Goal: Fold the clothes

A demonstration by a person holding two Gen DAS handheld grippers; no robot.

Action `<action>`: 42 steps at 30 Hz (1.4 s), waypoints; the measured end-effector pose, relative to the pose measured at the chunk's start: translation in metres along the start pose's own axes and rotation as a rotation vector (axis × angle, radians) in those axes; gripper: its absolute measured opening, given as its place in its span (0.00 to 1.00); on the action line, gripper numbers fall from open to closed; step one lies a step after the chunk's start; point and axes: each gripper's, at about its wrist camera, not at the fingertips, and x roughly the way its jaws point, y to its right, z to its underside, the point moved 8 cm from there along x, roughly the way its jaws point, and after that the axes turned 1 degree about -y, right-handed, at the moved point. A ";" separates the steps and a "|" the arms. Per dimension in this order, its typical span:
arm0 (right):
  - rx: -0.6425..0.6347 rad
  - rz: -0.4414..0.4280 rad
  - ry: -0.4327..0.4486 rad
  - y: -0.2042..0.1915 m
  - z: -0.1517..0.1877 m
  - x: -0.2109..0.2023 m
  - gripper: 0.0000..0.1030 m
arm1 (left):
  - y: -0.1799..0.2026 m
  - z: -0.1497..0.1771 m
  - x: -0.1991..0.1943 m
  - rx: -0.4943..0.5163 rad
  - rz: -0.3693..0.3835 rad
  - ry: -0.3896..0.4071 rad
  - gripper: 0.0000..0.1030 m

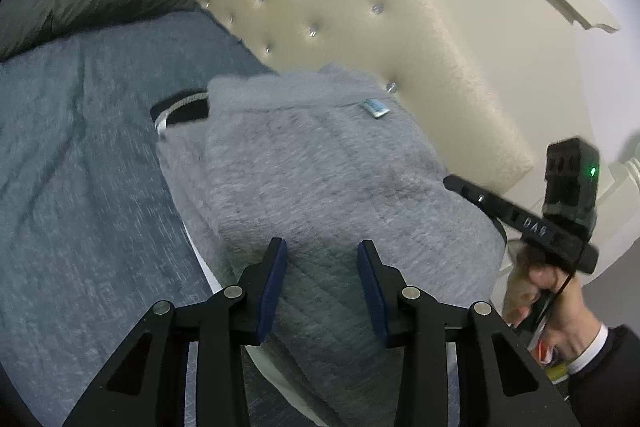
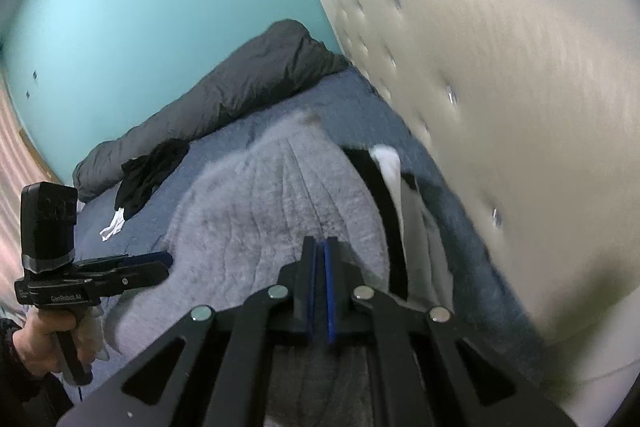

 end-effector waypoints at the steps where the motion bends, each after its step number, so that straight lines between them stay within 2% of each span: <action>1: -0.019 0.000 0.005 -0.006 -0.008 -0.003 0.03 | 0.003 -0.004 -0.005 0.005 0.000 0.011 0.39; 5: -0.067 0.014 0.004 -0.022 -0.035 -0.002 0.03 | 0.015 -0.015 -0.014 0.021 0.008 0.032 0.39; 8: -0.081 0.031 -0.060 -0.027 -0.043 0.016 0.03 | 0.025 -0.016 -0.012 0.028 0.024 0.020 0.39; 12: -0.091 0.068 -0.179 -0.026 -0.039 0.043 0.03 | 0.029 -0.006 -0.006 0.034 0.026 -0.002 0.39; 16: -0.055 0.108 -0.256 -0.015 -0.028 0.062 0.03 | 0.022 0.003 0.001 0.022 0.024 -0.024 0.39; 22: -0.033 0.147 -0.307 0.000 -0.007 0.080 0.02 | 0.013 0.011 0.005 0.009 0.025 -0.036 0.39; 26: -0.004 0.121 -0.268 0.002 -0.017 0.065 0.02 | 0.015 0.011 0.004 0.017 0.027 -0.038 0.39; 30: 0.004 0.091 -0.187 -0.004 -0.025 0.030 0.02 | 0.018 0.008 -0.004 0.027 0.026 -0.031 0.39; 36: 0.015 0.057 -0.153 -0.011 0.001 -0.005 0.02 | 0.026 0.008 -0.014 0.039 0.038 -0.025 0.39; 42: 0.058 0.062 -0.139 -0.002 0.025 -0.007 0.02 | 0.031 0.015 -0.007 0.052 0.035 -0.041 0.39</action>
